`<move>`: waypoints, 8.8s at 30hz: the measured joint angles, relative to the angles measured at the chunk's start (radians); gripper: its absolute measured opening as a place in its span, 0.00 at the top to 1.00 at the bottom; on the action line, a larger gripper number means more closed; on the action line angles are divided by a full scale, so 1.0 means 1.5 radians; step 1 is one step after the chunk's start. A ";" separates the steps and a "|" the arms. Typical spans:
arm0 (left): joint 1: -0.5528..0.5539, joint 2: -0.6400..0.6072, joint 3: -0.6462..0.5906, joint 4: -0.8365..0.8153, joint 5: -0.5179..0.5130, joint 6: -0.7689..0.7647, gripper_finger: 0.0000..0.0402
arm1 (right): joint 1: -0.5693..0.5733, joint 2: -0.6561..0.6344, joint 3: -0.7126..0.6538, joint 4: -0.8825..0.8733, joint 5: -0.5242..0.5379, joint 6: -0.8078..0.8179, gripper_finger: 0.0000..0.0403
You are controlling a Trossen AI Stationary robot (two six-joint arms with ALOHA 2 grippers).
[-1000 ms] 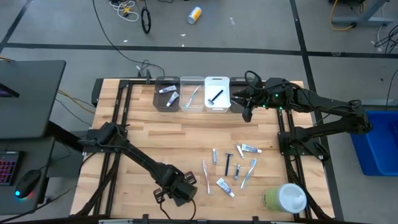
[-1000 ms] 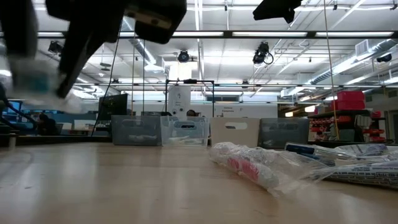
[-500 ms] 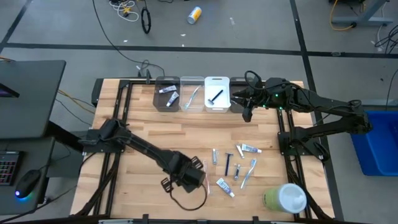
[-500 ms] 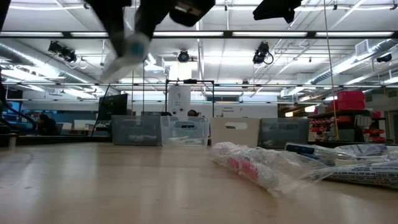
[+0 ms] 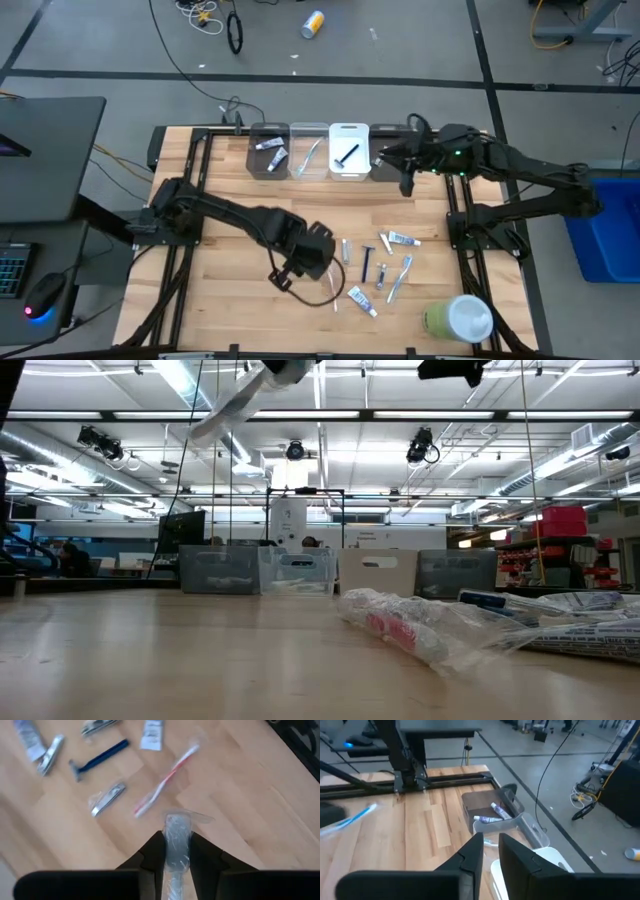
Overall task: Pick & Place Travel size toiletries
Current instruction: Put the blue toothbrush into the transparent bin, then put the white toothpaste into the left black bin
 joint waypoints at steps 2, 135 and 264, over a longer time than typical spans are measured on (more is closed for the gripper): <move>0.013 -0.006 0.000 0.006 -0.005 -0.002 0.81 | 0.000 -0.026 0.000 0.005 -0.003 -0.003 0.87; 0.570 -0.223 -0.509 0.813 -0.027 -0.542 0.61 | -0.001 -0.080 0.000 0.005 -0.046 -0.057 0.99; 0.105 -0.593 -0.508 0.777 -0.208 -0.234 0.95 | 0.142 0.092 -0.228 -0.273 -0.116 0.121 0.41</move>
